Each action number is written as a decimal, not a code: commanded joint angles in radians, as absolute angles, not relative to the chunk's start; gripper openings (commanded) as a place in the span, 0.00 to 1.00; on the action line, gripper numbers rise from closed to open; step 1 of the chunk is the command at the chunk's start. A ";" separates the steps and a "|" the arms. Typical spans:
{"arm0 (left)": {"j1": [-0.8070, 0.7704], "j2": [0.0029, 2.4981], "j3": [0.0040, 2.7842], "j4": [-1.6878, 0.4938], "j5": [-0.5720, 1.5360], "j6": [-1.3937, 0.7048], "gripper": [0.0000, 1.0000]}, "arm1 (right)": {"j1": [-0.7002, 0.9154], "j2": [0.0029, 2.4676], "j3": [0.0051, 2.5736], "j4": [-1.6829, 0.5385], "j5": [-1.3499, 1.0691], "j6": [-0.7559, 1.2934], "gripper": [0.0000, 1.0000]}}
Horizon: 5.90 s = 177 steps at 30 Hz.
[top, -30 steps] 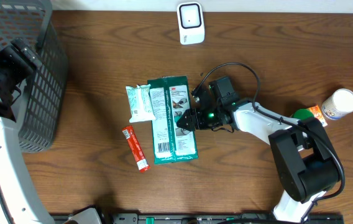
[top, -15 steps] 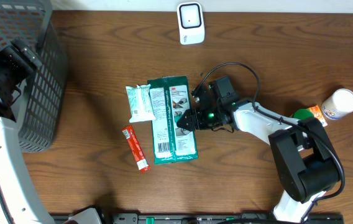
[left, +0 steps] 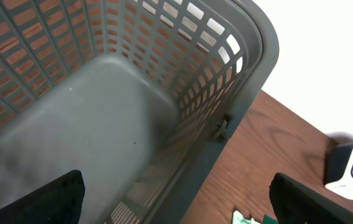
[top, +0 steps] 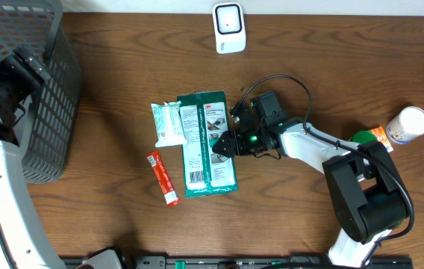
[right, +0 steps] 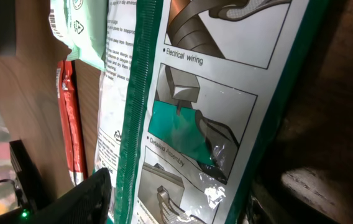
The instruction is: Scan the item barcode
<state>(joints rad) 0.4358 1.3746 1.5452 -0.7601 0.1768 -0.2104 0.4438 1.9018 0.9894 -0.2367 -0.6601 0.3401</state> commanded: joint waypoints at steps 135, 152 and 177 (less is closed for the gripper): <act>-0.340 1.936 1.229 -0.846 0.113 -0.309 0.09 | 0.531 1.944 0.892 -0.263 -0.558 0.518 0.65; -0.353 1.954 1.168 -0.769 0.239 -0.315 0.09 | 0.532 1.944 0.886 -0.178 -0.640 0.553 0.61; -0.392 1.892 1.186 -0.728 0.262 -0.316 0.07 | 0.541 1.882 0.886 -0.046 -0.738 0.470 0.01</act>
<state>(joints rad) -0.3836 1.9331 1.1988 -0.7605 0.2237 -0.3141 0.5556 1.9247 0.8944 -0.0261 -0.7238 0.5331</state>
